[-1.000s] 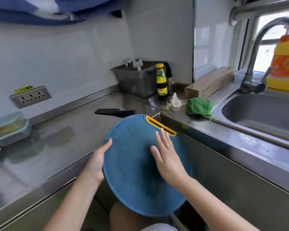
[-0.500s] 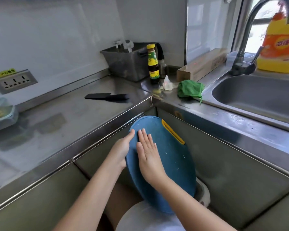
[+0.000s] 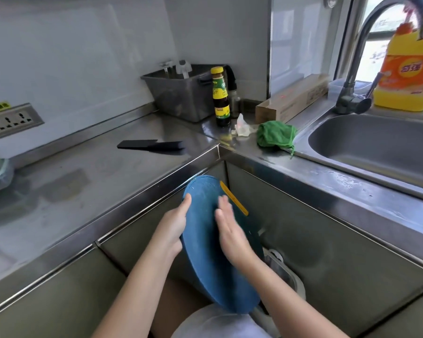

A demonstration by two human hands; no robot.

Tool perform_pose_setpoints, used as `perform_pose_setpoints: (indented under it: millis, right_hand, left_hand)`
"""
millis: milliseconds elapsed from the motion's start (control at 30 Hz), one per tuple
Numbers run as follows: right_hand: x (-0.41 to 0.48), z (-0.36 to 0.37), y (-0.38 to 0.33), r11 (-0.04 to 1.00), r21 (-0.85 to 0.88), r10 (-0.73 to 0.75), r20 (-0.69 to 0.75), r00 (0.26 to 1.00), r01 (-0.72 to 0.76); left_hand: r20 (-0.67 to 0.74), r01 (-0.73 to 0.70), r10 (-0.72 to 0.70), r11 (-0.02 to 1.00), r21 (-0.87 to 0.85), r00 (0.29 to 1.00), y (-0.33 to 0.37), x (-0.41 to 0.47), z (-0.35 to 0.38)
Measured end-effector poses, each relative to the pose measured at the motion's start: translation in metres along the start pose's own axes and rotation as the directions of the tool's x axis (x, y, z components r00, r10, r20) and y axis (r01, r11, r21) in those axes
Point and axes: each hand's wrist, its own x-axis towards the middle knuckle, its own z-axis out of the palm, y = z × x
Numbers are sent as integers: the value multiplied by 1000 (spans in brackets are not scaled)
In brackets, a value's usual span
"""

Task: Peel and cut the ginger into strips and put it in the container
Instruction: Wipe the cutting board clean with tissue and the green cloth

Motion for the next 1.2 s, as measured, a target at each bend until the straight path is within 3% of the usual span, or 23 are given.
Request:
perform_pose_setpoints:
  millis: [100,200,233,300,400,433,467,533,600,667,733,800,867,933,967,1000,1033,1100,1167,1200]
  right_hand:
    - [3,11,-30,969,34,-247,151,957,245]
    - [12,12,-17,968,-5,-246,131,960,249]
    - [14,11,-8,981,4,-195,81,977,196]
    - [15,6,24,996,70,69,-69,995,-64]
    - [11,-7,73,834,129,552,-152,820,-537]
    - [7,-9,81,785,89,619,-149,772,-613]
    - [4,-10,81,787,50,613,-164,773,-614]
    - [3,-6,59,935,12,349,-212,913,-355]
    - [3,0,18,1000,2,-3,-124,992,4]
    - [5,8,-15,965,-63,-255,-6,967,254]
    - [12,11,-22,942,-92,-322,29,946,323]
    - [19,7,0,979,-24,-202,-75,976,201]
    - [24,-3,40,976,148,189,-191,963,-162]
    - [21,-13,81,796,301,588,-176,790,-525]
    - [15,-15,93,736,310,666,-169,727,-602]
    - [11,-15,97,743,283,664,-194,722,-607]
    - [10,-15,92,800,220,600,-254,759,-558]
    - [9,-13,63,952,54,301,-343,890,-301]
    - [9,-10,27,999,-46,-35,-251,967,24]
    - [7,-7,12,983,-86,-174,-165,971,161]
  left_hand:
    - [67,-57,55,998,26,996,-2,0,4]
    - [65,-46,46,999,-4,997,1,0,4]
    - [48,-36,36,999,-4,998,1,0,3]
    - [9,-35,35,999,12,999,3,-2,1]
    - [-30,-82,82,996,21,996,10,-4,0]
    - [-39,-101,102,995,19,994,13,-3,-1]
    - [-42,-118,118,993,15,992,17,-4,-1]
    - [-31,-126,126,992,17,992,21,-2,1]
    - [-4,-129,130,991,27,992,21,-2,5]
    - [29,-154,152,986,68,988,17,-3,8]
    - [26,-164,163,983,79,986,15,-4,10]
    - [14,-162,162,985,64,987,16,-5,8]
    - [11,-185,184,980,75,983,21,-9,5]
    - [0,-216,216,974,74,976,27,-11,3]
    - [-12,-227,228,971,69,974,31,-11,1]
    - [-28,-231,233,971,61,972,35,-11,1]
    - [-36,-229,231,972,58,972,38,-10,0]
    - [-33,-215,217,975,53,976,41,-8,2]
    - [-14,-208,209,976,58,978,41,-9,6]
    - [-10,-209,210,976,53,978,41,-9,8]
